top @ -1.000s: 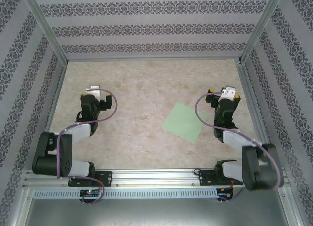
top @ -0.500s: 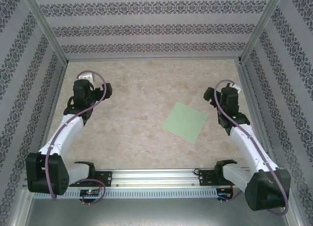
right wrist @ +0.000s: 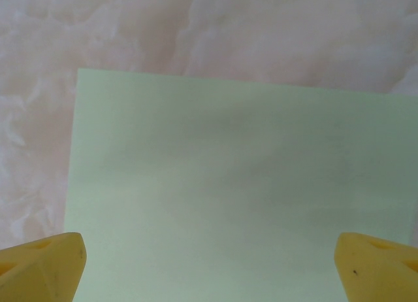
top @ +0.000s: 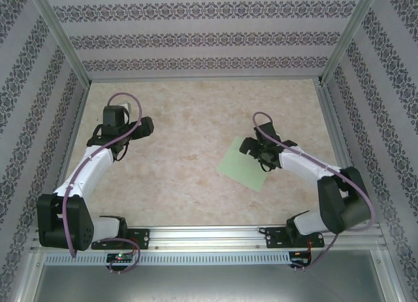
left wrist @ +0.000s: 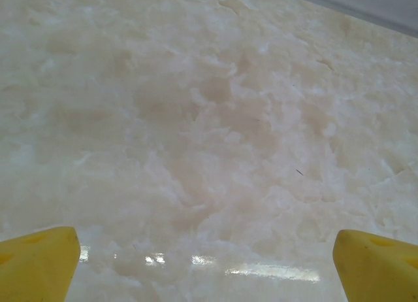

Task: Fold a paper plane with a square sheet of paper (pick it up from the middle)

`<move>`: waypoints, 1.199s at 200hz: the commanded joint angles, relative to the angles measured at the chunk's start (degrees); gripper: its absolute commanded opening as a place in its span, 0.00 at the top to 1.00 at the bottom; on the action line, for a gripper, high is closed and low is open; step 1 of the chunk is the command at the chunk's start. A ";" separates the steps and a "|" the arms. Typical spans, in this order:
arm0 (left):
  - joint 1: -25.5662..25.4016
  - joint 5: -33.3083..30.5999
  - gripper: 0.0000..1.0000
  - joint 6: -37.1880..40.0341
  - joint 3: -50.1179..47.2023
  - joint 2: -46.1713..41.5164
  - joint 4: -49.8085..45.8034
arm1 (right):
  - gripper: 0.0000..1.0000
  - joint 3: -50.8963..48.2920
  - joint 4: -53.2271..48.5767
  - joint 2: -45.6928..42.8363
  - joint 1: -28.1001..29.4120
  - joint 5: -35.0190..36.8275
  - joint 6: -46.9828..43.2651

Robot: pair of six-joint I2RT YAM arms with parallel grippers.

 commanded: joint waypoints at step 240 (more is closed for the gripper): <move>-1.02 -1.67 0.00 -2.58 3.37 3.06 -4.33 | 0.09 44.97 -21.42 31.26 19.73 8.58 -12.78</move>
